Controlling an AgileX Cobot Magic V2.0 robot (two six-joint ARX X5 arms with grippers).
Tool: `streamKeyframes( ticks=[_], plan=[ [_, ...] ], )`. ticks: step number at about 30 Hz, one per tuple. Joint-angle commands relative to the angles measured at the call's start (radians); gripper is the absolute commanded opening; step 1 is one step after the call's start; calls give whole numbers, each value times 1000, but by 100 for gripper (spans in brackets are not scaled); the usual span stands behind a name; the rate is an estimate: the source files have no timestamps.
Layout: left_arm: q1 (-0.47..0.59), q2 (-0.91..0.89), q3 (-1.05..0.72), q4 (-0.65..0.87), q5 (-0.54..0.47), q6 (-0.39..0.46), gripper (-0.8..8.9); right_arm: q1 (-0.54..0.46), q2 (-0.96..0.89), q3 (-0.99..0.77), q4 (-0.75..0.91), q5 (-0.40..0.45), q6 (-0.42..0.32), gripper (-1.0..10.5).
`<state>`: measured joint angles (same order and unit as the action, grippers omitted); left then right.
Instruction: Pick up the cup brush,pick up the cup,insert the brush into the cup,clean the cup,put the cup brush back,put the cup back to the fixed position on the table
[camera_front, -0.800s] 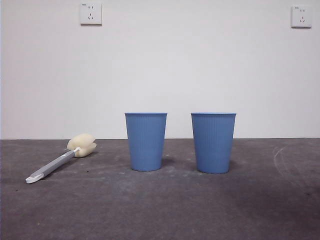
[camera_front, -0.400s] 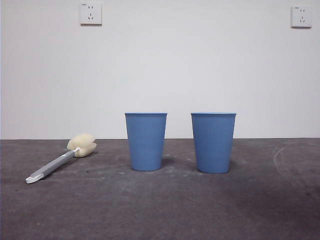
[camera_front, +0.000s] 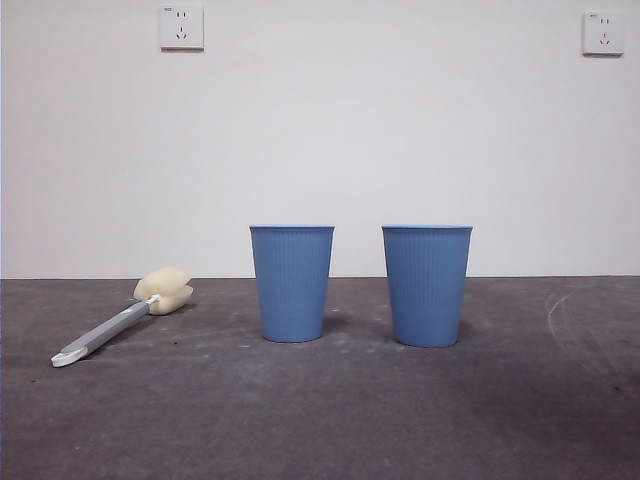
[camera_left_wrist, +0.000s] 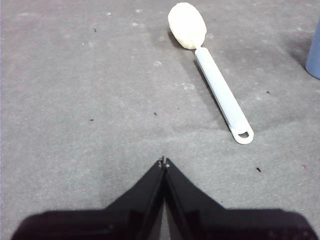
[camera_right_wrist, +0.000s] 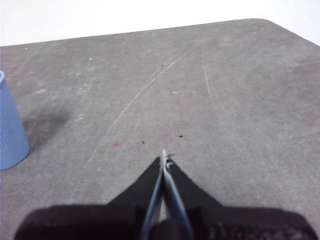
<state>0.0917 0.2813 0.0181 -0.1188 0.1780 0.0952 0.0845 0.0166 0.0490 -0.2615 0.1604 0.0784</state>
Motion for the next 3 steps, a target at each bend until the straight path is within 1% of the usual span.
streamKeyframes(
  ticks=[1, 3],
  plan=[
    [3, 0, -4, 8, 5, -5, -4, -1, 0, -7, 5, 4, -3, 1],
    [3, 0, -4, 9, 5, -5, -4, -1, 0, -7, 5, 4, -3, 1]
  ],
)
